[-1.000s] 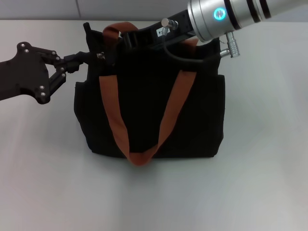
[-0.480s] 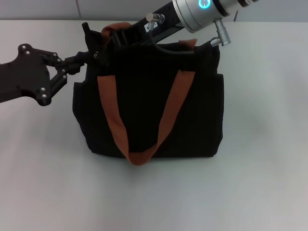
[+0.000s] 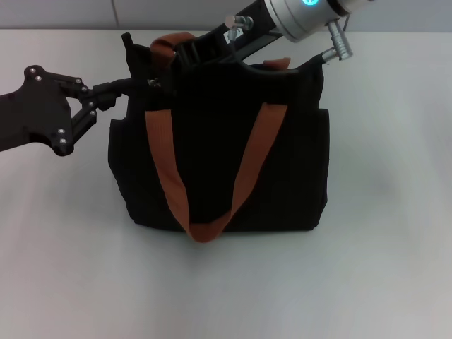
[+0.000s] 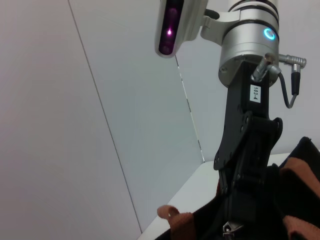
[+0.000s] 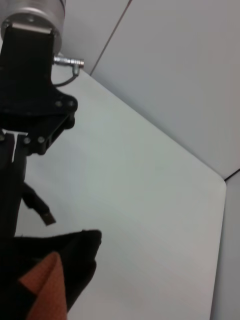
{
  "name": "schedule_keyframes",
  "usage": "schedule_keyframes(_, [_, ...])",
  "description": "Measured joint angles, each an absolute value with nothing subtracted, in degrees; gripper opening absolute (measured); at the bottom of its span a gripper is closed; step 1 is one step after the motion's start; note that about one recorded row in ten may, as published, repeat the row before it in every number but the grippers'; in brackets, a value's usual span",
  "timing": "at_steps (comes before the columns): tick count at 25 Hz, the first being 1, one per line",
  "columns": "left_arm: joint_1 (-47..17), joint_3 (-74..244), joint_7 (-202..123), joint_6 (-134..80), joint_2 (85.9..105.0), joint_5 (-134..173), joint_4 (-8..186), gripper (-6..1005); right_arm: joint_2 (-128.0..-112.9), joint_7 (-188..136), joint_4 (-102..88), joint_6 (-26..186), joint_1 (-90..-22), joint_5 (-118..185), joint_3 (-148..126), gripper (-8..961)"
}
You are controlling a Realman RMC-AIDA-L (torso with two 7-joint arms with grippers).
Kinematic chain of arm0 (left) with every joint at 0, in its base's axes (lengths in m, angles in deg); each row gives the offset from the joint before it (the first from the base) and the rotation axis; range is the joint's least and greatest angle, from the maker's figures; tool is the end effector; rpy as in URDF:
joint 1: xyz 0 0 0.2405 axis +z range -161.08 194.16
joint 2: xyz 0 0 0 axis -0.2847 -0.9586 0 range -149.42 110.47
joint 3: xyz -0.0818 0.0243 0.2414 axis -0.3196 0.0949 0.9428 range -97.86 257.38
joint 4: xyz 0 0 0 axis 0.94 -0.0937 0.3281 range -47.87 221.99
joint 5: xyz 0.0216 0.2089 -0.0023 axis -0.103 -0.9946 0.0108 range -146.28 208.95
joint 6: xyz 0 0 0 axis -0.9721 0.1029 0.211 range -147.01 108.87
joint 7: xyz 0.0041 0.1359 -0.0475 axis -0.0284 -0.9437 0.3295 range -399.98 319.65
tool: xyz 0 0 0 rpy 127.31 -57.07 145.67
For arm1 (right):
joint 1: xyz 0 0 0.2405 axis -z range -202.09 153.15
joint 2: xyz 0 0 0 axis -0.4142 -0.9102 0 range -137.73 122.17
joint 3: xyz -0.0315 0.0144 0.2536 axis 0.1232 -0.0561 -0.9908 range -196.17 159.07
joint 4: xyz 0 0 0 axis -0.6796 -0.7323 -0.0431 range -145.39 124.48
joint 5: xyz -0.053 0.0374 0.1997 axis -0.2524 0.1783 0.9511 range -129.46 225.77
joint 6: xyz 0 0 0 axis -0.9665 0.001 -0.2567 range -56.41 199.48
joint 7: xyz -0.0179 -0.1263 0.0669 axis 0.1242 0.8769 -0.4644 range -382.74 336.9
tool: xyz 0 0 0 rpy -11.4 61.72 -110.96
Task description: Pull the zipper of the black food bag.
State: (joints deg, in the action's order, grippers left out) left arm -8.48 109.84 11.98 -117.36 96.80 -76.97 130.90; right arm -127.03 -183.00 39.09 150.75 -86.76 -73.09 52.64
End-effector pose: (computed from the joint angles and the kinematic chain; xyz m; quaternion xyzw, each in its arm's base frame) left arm -0.2808 0.3149 0.0689 -0.9280 0.0175 -0.2568 0.2693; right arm 0.0268 0.4051 -0.0496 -0.8986 0.4361 0.0459 0.0146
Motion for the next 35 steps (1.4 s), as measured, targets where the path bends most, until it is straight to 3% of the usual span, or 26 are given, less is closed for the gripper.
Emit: schedule_keyframes(35, [-8.31,109.10,12.55,-117.41,96.46,-76.63,131.00,27,-126.93,-192.36,57.27,163.48,-78.83,-87.97,47.97,-3])
